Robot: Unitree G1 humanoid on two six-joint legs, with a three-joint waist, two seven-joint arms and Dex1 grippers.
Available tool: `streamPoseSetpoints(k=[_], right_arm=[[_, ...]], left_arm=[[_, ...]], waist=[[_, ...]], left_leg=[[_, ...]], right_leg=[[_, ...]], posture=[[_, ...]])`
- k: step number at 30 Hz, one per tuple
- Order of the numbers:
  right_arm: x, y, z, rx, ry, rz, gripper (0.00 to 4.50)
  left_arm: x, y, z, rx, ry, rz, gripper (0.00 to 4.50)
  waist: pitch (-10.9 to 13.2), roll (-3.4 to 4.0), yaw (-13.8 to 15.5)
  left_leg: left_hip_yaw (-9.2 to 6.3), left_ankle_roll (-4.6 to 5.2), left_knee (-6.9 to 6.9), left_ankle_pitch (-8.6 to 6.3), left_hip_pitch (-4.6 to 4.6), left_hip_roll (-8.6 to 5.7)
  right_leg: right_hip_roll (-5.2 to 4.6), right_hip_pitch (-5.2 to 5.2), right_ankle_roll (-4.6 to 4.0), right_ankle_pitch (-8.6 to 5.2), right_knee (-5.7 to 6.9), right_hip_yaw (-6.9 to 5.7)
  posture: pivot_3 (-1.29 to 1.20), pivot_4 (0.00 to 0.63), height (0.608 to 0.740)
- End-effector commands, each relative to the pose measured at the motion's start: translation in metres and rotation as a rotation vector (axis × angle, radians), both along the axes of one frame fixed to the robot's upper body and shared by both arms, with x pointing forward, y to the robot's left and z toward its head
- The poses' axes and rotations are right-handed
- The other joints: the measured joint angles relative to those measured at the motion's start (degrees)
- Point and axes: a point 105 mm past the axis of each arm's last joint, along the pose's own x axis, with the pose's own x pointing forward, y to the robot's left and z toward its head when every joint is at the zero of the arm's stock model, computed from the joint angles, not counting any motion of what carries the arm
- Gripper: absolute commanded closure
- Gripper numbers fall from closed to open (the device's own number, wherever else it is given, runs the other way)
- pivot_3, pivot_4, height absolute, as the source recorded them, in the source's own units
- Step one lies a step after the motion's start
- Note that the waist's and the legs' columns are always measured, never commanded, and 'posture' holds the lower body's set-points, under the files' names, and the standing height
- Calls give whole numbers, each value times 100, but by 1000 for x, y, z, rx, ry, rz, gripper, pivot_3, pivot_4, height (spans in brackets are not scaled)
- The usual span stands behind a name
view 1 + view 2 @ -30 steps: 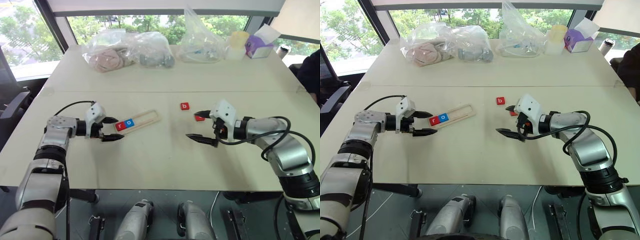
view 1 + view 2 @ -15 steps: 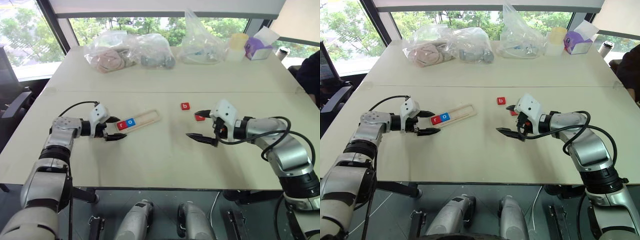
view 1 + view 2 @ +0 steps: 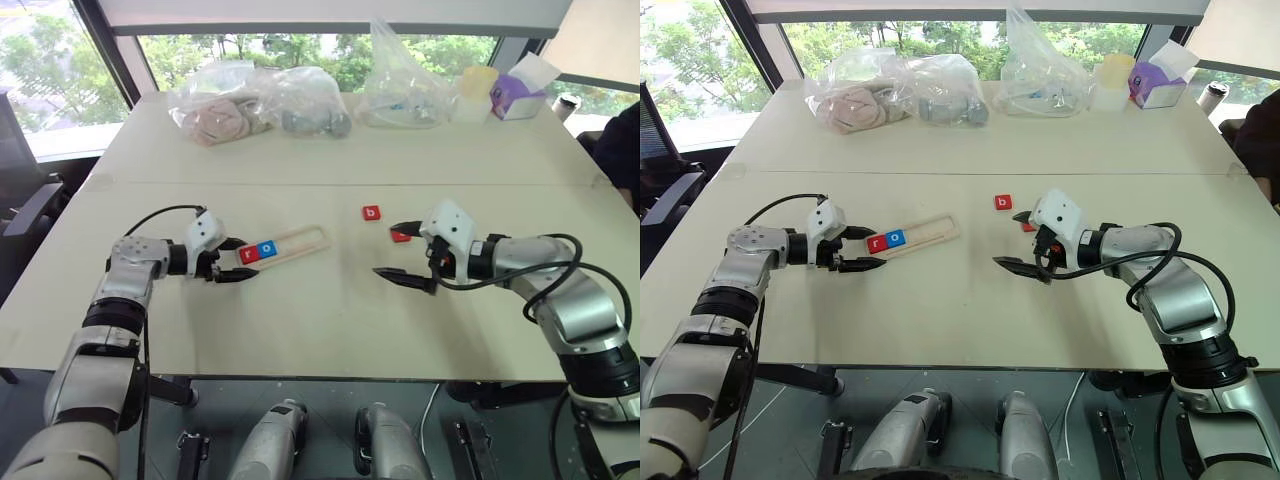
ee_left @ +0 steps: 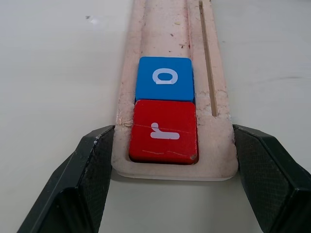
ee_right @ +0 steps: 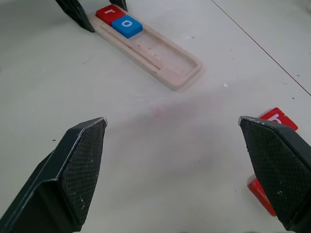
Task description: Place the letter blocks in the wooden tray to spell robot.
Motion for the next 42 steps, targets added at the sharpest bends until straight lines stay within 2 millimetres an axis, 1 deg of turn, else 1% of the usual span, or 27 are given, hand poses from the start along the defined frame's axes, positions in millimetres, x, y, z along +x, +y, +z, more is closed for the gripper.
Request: streamPoseSetpoints(k=[1,3,8,17,25,35,37,38,42], right_arm=[[-3,1,14,-11,-63,16,0],[-3,0,15,-13,-63,15,0],[-4,-1,15,-17,-63,10,0],[-7,-3,13,-15,-60,-7,0],[-7,-3,13,-7,-63,-20,0],[-6,-2,12,-1,-64,-24,0],[-6,-2,12,-1,-65,-24,0],[-6,-2,12,-1,-65,-23,0],[-6,-2,12,-2,-65,-20,0]], left_arm=[[-11,-28,-7,2,37,-126,1365],[-13,-39,-4,-3,26,-165,1365],[-13,-61,0,11,21,-243,1365],[-10,-94,0,52,14,-332,1365],[-7,-106,-6,117,-1,-360,1365],[-10,-109,-13,123,6,-358,1365],[-9,-109,-14,122,8,-350,313],[-9,-109,-14,122,11,-349,23],[-11,-109,-15,119,19,-349,23]], waist=[[0,0,9],[0,0,15],[0,-1,-2],[1,-2,10],[1,-3,7],[1,-3,12],[1,-3,14],[1,-3,12],[0,-3,6]], left_leg=[[0,0,0,0,-1,0],[0,0,1,0,-2,-1],[0,1,0,0,-4,-1],[0,2,1,0,-5,-1],[0,2,0,0,-5,-1],[0,2,2,-1,-5,-1],[0,3,3,0,-5,-2],[0,3,3,-1,-4,-2],[0,4,1,-2,-4,-2]], right_leg=[[0,0,0,0,-1,0],[0,1,0,0,-3,0],[0,-1,0,0,-5,0],[0,1,2,1,-7,-1],[1,1,3,1,-7,-1],[1,4,6,2,-8,-1],[1,5,7,3,-9,-1],[1,6,7,3,-10,-1],[1,6,8,3,-14,-1]], posture=[[0,150,729],[0,150,729],[0,150,729],[0,150,729],[0,150,729],[0,150,729],[0,150,729],[0,150,729],[0,150,729]])
